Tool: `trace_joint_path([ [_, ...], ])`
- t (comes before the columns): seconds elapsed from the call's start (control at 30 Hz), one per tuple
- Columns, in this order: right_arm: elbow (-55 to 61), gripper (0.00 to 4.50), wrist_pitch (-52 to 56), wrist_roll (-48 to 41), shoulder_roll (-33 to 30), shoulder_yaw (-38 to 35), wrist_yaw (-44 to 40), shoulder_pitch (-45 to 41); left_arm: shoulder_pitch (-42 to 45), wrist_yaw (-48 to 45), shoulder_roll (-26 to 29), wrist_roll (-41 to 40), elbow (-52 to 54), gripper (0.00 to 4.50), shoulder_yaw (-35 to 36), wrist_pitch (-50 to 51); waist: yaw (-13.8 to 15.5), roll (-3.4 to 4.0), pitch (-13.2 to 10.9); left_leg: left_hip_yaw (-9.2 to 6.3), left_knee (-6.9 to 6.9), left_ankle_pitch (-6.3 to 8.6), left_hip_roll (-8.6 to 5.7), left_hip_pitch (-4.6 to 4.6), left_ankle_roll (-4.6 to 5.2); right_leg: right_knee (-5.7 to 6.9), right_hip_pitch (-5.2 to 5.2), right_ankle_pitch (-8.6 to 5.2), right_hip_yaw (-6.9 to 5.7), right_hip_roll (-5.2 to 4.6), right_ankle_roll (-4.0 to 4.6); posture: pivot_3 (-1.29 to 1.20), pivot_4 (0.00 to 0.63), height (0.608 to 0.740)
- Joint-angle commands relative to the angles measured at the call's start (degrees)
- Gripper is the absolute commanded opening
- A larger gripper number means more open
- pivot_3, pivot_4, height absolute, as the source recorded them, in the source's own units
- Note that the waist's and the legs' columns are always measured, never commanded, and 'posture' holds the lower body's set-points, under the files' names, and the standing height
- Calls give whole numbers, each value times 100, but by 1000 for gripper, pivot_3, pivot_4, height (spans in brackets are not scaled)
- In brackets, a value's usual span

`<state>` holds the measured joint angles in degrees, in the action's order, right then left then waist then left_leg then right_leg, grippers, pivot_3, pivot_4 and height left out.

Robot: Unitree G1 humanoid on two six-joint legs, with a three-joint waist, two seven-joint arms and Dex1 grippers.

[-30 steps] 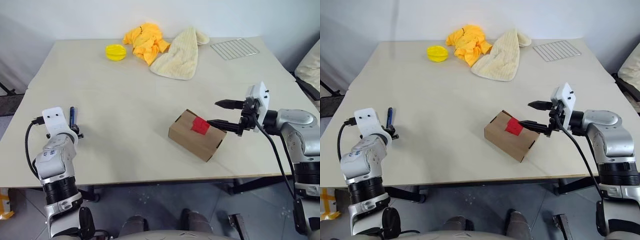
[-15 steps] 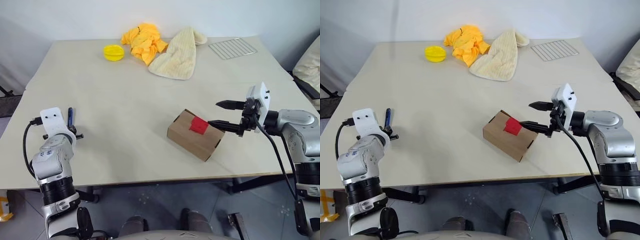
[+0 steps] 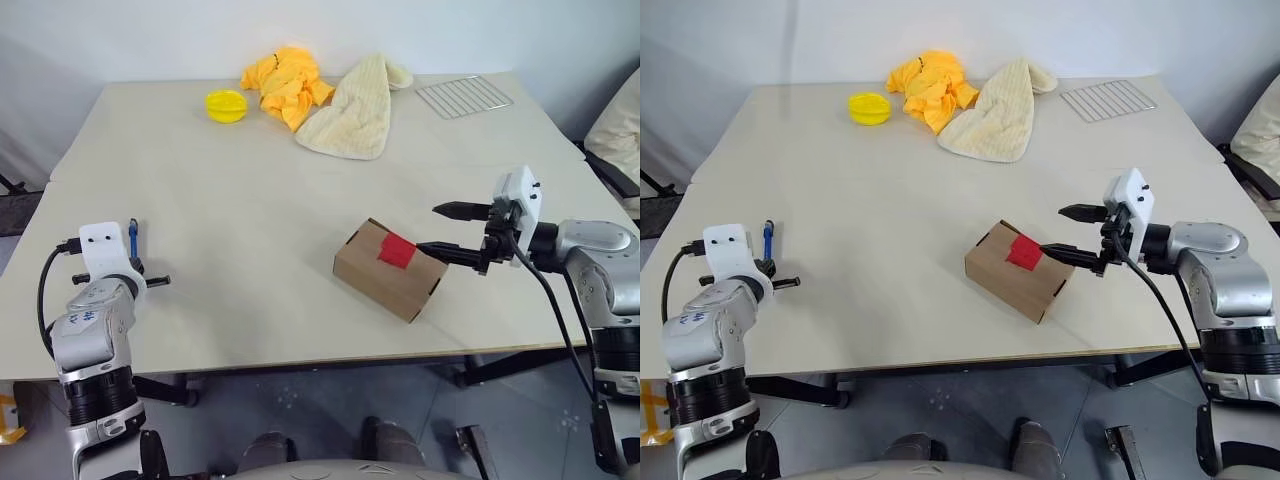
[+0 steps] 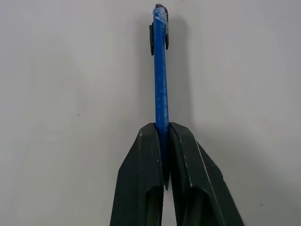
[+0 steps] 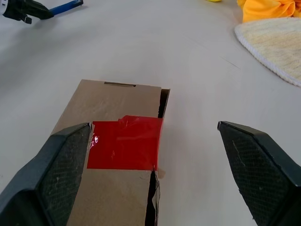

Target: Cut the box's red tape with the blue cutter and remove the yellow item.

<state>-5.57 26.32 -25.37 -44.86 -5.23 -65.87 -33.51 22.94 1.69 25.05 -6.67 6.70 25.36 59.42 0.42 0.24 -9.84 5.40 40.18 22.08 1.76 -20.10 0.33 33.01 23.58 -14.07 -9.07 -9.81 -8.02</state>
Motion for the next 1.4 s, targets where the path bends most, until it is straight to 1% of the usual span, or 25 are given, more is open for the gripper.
trace_joint_path([
  [0.03, 262, 4500, -7, -114, -107, -238, 56, 49, -185, -407, 232, -75, 12, 15, -296, 197, 0, 0, 0, 0, -1, 0, 0, 0, 0, 0, 0, 0, 0, 0, 0, 0, 150, 740],
  [0.17, 328, 4500, 5, -131, -55, -234, 133, 112, -97, -474, 319, -42, -138, 15, -373, 257, 34, 0, 0, 0, 1, 0, 0, 0, 0, 0, 0, 0, 0, 0, 0, 0, 150, 740],
  [0.23, 360, 4500, 14, -147, -42, -239, 164, 142, -62, -471, 351, -19, -161, 693, -429, 471, 56, 0, 0, 0, 1, 0, 0, 0, 0, 1, 0, 0, 0, 0, 0, 0, 150, 740],
  [0.27, 376, 4500, 14, -156, -40, -242, 177, 162, -49, -442, 348, 9, -174, 885, -442, 530, 68, 1, 0, 0, 1, 0, 0, 0, 0, 1, 0, 0, 0, 0, 0, 0, 150, 740],
  [0.47, 429, 4500, 32, -210, -58, -259, 245, 220, 32, -220, 210, 159, -180, 2578, -414, 241, 110, 1, 0, -1, 2, 0, -1, 0, 0, 3, -2, 0, 0, 0, 0, 0, 150, 740],
  [0.73, 473, 4500, 68, -245, -120, -283, 271, 256, 137, -194, 35, 79, -305, 2578, -161, 40, 110, 1, 0, -2, 5, -1, 0, 1, -1, 9, -2, 0, -1, 0, 1, 0, 150, 740],
  [1.03, 493, 4500, 138, -258, -186, -308, 241, 231, 253, -239, -815, -697, -46, 2578, 692, -500, 104, 0, 0, -5, 11, -1, 0, -3, -1, 9, -2, 0, -2, -1, 1, 0, 150, 740],
  [1.13, 459, 4500, 172, -255, -238, -263, 195, 162, -2, -222, -829, -672, -140, 2578, 661, -590, 90, 0, 0, -5, 11, -1, 0, -3, -1, 9, -2, 0, -2, -1, 1, 0, 150, 740],
  [1.23, 355, 4500, 169, -210, -273, -203, 134, 36, -197, -252, -692, -585, -267, 2578, 486, -656, 80, 0, 0, -3, 11, -1, 0, -1, -1, 10, -1, 0, 0, -1, 1, 0, 150, 740],
  [1.4, 339, 4500, 191, -213, -304, -204, 79, 17, -96, -122, -585, -671, -148, 2578, 583, -503, 77, 0, 0, -3, 11, -1, 1, 0, -1, 10, -2, -1, 0, -1, 2, 0, 150, 740],
])
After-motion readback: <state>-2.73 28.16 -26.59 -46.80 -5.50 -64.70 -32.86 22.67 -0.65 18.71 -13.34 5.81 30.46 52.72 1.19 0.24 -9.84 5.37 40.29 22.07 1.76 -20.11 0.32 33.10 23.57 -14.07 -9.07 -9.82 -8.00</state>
